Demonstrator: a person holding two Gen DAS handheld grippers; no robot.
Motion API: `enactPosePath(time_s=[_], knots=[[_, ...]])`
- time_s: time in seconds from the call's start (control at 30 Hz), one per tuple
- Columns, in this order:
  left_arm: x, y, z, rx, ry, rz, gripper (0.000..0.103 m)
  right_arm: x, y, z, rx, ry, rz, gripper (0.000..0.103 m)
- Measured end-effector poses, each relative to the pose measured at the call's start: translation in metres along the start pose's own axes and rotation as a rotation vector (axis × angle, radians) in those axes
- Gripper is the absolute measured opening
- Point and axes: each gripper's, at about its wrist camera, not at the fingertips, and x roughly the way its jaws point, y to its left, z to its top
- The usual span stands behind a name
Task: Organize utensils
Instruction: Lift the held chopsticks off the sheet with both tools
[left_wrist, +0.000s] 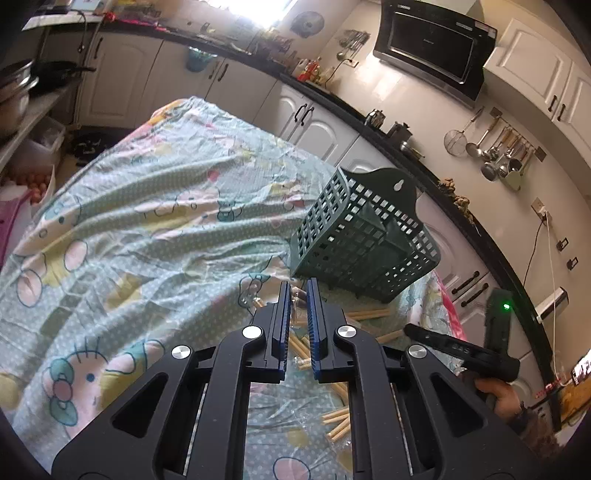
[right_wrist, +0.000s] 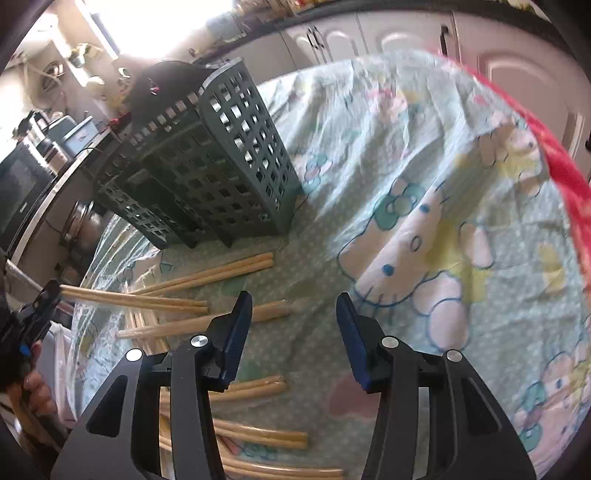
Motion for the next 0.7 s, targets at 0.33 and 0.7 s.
enactPosePath(time_s=[0.33, 0.7], knots=[[-0.018, -0.011, -0.002, 0.058, -0.034, 0.006, 0.005, -0.002, -0.004, 0.004, 0.069, -0.035, 0.005, 0.004], [-0.037, -0.024, 0.008, 0.087, -0.067, -0.013, 0.004, -0.051, 0.016, 0.011, -0.022, -0.135, 0.034, 0.002]])
